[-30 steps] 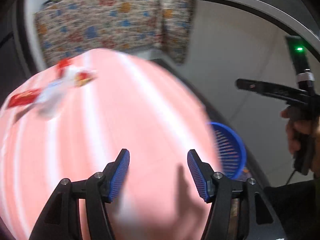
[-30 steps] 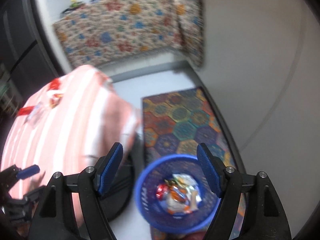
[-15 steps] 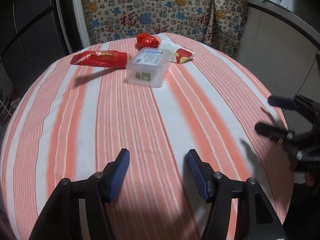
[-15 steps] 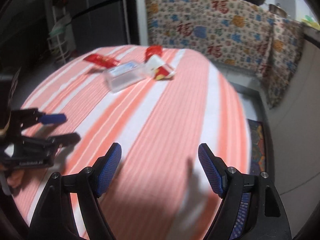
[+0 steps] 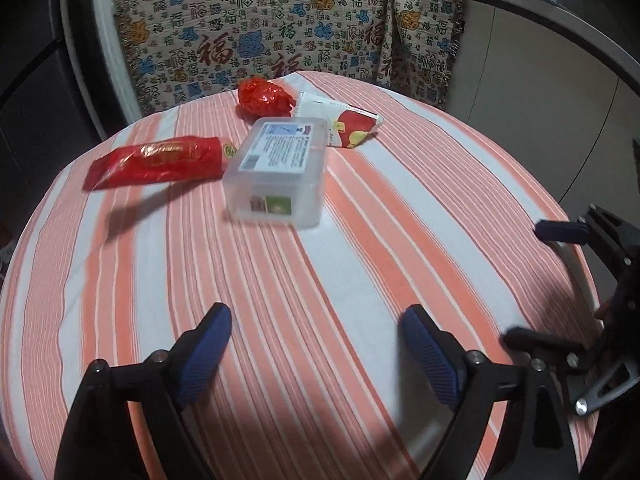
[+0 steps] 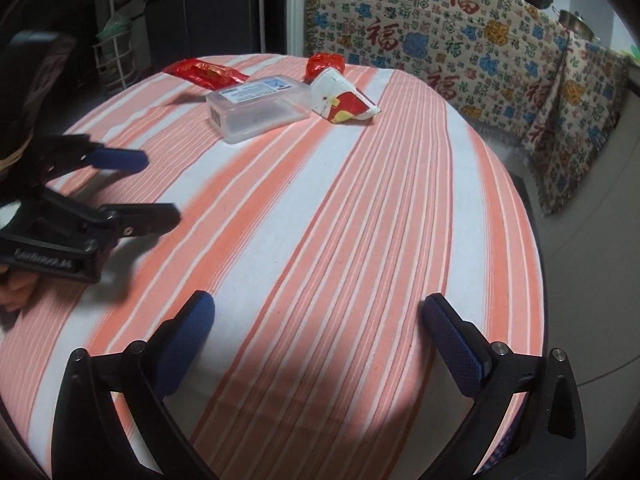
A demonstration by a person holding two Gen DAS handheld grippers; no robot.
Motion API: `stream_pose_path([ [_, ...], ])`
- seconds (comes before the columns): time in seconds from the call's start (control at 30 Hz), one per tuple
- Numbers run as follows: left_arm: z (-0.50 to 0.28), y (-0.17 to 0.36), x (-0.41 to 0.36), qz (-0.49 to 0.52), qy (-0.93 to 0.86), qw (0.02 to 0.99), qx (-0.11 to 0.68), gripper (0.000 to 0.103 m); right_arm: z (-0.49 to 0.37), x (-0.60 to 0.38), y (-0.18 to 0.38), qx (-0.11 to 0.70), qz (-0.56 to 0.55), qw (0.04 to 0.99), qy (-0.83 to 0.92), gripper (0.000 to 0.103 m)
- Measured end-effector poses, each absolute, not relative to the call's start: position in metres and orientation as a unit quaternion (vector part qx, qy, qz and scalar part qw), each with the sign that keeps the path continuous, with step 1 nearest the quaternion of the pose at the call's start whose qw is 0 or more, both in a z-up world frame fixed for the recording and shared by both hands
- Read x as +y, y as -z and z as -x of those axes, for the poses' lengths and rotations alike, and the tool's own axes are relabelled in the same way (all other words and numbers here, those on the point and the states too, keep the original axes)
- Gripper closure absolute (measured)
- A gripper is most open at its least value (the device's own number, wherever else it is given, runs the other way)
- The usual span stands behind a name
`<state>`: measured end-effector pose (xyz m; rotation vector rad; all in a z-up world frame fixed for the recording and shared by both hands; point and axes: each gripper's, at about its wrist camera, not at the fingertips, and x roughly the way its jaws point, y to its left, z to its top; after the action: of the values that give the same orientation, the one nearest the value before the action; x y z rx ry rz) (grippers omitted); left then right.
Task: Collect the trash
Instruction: 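Move both tools back over the table toward the clear plastic box, then grasp the clear plastic box with the left tool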
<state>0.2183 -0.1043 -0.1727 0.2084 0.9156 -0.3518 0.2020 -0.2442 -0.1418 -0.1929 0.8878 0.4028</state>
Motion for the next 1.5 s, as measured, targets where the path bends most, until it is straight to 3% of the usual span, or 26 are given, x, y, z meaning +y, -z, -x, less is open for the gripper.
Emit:
stream_pose_path([
  [0.4,-0.292,0.168,-0.118,-0.144,0.161,0.877,0.429,0.012,-0.204,-0.245,0.141,0.428,0.09,0.877,-0.198,0.0],
  [0.63,-0.31,0.161,-0.117,-0.117,0.168,0.879,0.43,0.015,-0.204,-0.245,0.141,0.428,0.09,0.877,-0.198,0.0],
  [0.67,-0.31,0.16,-0.117,-0.114,0.169,0.88,0.428,0.021,-0.204,-0.245,0.141,0.428,0.09,0.877,-0.198,0.0],
  [0.7,-0.309,0.159,-0.118,-0.112,0.171,0.881,0.426,0.041,-0.204,-0.245,0.141,0.428,0.09,0.877,-0.198,0.0],
  [0.73,-0.309,0.159,-0.119,-0.113,0.171,0.879,0.431,0.042,-0.204,-0.245,0.141,0.428,0.09,0.877,-0.198,0.0],
  [1.43,-0.168,0.145,-0.037,-0.057,0.068,0.901,0.424,0.041,-0.204,-0.245,0.141,0.428,0.091,0.877,-0.199,0.0],
  [1.5,-0.17,0.148,-0.036,-0.051,0.064,0.899,0.431,0.036,-0.204,-0.245,0.141,0.429,0.091,0.877,-0.199,0.0],
])
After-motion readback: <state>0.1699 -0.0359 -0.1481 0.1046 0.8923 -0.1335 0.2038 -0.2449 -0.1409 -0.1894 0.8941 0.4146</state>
